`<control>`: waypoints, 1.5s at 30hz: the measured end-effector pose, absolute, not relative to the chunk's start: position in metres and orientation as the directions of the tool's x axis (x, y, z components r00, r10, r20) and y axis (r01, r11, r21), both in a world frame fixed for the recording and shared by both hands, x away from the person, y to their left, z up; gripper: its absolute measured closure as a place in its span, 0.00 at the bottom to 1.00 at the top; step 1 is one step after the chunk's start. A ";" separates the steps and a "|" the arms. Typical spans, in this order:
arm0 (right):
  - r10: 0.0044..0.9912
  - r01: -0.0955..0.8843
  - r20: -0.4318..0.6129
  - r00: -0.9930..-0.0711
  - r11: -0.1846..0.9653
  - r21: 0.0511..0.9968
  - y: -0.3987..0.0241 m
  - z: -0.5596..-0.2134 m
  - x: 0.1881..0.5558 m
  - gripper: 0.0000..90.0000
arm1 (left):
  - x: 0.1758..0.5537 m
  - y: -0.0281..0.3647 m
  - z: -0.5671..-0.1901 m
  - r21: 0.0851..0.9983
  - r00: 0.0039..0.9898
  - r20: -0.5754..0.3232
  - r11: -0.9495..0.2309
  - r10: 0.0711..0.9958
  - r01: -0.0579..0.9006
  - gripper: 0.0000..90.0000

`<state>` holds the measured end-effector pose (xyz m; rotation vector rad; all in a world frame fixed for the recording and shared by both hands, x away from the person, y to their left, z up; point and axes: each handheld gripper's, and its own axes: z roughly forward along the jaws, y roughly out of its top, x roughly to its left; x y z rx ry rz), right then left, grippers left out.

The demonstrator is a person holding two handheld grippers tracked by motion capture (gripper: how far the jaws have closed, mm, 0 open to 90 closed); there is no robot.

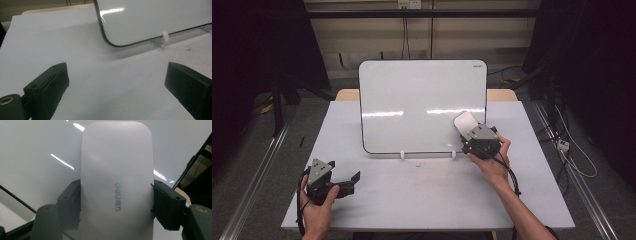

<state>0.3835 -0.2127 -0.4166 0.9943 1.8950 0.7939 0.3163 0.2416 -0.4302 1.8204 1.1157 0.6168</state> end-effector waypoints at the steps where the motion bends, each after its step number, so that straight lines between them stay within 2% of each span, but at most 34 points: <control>1: 0.861 0.334 -0.380 -0.338 0.487 0.807 -0.212 -0.417 0.384 0.35 | 0.316 0.242 -0.430 0.876 0.472 -0.035 -0.200 0.881 0.438 0.06; 14: 0.871 0.359 -0.335 -0.358 0.460 0.812 -0.216 -0.416 0.386 0.31 | 0.317 0.241 -0.431 0.874 0.465 -0.039 -0.196 0.884 0.446 0.06; 23: 0.883 0.379 -0.281 -0.375 0.423 0.823 -0.220 -0.417 0.387 0.17 | 0.318 0.240 -0.431 0.873 0.464 -0.042 -0.194 0.885 0.448 0.06; 25: 0.888 0.375 -0.269 -0.373 0.410 0.832 -0.221 -0.416 0.387 0.09 | 0.319 0.240 -0.430 0.874 0.467 -0.041 -0.195 0.883 0.445 0.06; 29: 0.895 0.382 -0.238 -0.378 0.384 0.840 -0.223 -0.415 0.387 0.06 | 0.319 0.240 -0.431 0.871 0.461 -0.041 -0.195 0.886 0.452 0.06; 45: 0.914 0.423 -0.123 -0.387 0.295 0.857 -0.232 -0.410 0.383 0.05 | 0.321 0.244 -0.433 0.873 0.469 -0.054 -0.187 0.881 0.451 0.06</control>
